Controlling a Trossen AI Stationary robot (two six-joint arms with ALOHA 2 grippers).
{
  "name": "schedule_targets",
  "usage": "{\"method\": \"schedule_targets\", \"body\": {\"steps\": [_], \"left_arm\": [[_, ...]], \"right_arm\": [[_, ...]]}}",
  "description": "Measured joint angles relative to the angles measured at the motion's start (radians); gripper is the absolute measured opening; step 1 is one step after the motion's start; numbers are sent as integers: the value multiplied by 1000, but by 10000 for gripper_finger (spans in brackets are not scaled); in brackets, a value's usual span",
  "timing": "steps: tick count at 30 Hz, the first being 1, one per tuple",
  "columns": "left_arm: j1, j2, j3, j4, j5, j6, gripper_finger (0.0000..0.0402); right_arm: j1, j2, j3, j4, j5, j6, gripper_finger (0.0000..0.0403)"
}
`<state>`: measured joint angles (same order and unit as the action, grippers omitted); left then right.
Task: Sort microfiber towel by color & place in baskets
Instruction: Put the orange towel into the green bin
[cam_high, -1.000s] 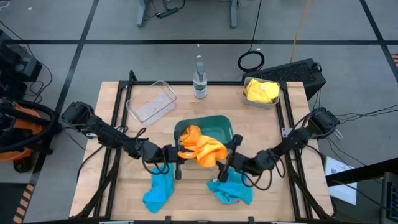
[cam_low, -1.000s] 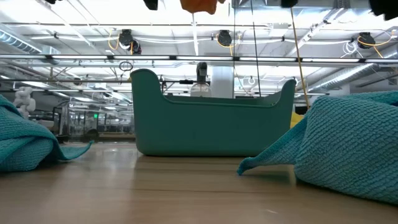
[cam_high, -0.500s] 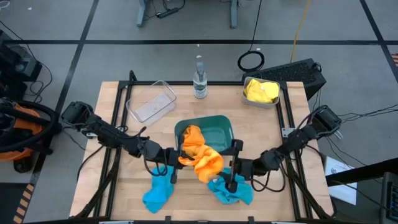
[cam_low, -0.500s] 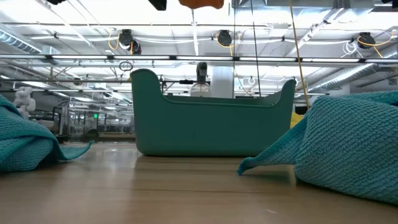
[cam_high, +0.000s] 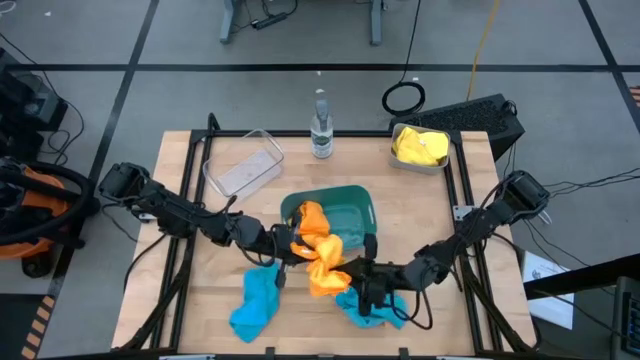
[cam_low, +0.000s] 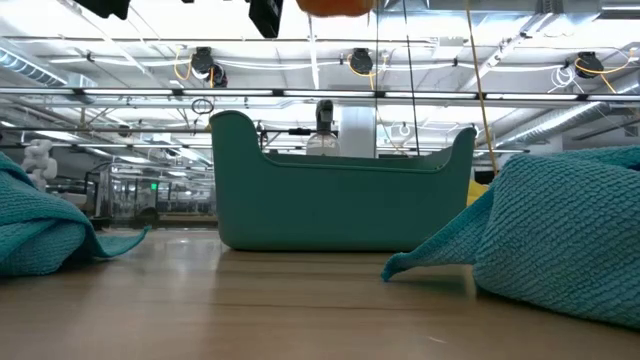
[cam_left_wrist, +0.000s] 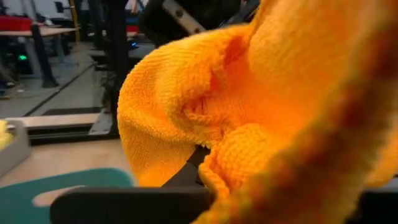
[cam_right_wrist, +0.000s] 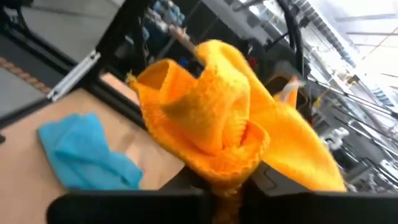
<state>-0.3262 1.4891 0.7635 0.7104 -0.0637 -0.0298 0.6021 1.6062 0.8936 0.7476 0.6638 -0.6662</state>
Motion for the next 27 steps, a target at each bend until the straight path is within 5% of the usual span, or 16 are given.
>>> {"method": "schedule_targets", "body": {"steps": [12,23,27], "left_arm": [[-1,0,0,85,44,-9,19],[-3,0,0,98,122,39,20],[-3,0,0,98,122,47,20]], "right_arm": [[28,0,0,-100,72,294,89],[24,0,0,-66,117,483,246],[5,0,0,-96,-11,599,301]]}}
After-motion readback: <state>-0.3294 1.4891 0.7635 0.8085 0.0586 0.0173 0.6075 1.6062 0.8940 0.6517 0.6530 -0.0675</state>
